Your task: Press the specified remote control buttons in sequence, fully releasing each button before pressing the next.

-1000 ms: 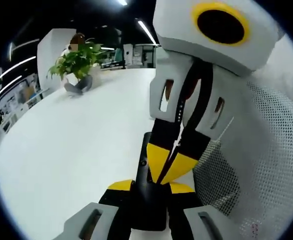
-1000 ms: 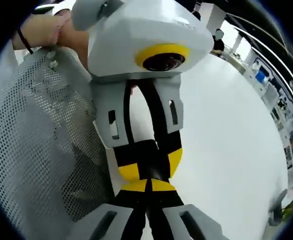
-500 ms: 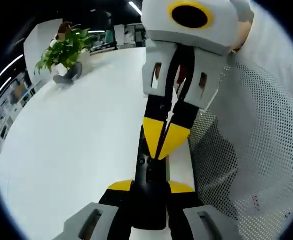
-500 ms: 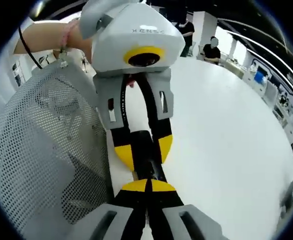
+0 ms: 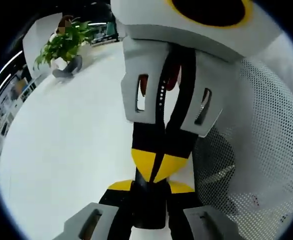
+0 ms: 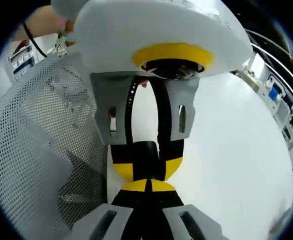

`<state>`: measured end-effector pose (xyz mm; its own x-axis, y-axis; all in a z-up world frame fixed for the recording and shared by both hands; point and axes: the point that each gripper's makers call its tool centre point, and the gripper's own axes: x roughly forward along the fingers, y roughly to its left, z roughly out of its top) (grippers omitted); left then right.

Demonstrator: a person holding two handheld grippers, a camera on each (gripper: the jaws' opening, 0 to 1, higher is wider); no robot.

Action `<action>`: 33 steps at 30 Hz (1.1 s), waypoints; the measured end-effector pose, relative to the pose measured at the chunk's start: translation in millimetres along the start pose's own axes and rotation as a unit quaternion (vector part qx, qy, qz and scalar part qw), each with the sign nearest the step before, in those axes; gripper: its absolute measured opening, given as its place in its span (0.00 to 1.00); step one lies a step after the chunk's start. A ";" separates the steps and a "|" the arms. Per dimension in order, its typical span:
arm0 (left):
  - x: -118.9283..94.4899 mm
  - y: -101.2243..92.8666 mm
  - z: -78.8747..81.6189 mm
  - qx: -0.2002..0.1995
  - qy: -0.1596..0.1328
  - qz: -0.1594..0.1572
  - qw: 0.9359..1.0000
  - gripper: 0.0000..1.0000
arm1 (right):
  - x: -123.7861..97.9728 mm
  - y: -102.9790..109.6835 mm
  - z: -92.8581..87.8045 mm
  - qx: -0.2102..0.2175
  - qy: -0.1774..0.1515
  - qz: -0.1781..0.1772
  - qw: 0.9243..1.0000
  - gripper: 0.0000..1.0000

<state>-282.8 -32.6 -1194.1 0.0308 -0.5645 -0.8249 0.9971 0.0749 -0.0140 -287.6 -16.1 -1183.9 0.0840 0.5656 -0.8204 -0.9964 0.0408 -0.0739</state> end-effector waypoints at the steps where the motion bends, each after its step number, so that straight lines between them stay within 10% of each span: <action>1: -0.1 -0.1 -0.1 0.000 0.000 0.000 1.000 0.24 | 0.0 0.0 0.1 -0.004 0.000 -0.001 1.000 0.00; 14: 0.4 0.3 -1.2 -0.003 0.000 0.001 1.000 0.24 | -8.6 -7.3 -6.3 0.048 -0.050 0.001 0.998 0.01; 25: 0.1 0.1 -1.2 -0.012 -0.009 0.007 1.000 0.24 | -13.6 -13.9 -29.4 0.088 -0.045 -0.007 0.995 0.34; 33: -0.2 0.4 -1.3 -0.017 -0.019 0.010 1.000 0.24 | -10.5 -9.7 -36.2 0.082 -0.038 -0.002 0.996 0.29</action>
<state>-282.6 -31.4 -1194.7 0.0540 -0.5926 -0.8037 0.9934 0.1137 -0.0170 -278.5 -52.3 -1195.1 0.0936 0.6263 -0.7739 -0.9845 0.1739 0.0216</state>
